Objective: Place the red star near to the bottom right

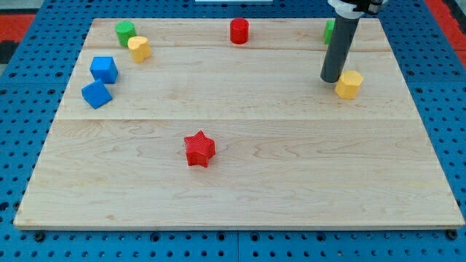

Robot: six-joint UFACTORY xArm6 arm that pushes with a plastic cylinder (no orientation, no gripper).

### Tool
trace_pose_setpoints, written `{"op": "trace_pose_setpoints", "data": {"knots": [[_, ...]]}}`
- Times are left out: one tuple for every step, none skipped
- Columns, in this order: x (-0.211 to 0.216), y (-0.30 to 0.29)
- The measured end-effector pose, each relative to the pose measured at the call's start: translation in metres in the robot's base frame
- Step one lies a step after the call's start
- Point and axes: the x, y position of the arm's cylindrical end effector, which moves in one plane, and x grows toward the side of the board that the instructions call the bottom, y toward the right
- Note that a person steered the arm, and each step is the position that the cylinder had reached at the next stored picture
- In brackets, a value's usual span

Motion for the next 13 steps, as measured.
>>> {"op": "trace_pose_setpoints", "data": {"knots": [[-0.001,-0.05],[-0.001,-0.094],[-0.005,-0.117],[-0.02,-0.133],[-0.021,-0.135],[-0.021,-0.135],[-0.015,-0.148],[0.038,-0.149],[0.071,-0.198],[0.07,-0.294],[0.126,-0.292],[0.149,-0.272],[0.159,-0.207]]}}
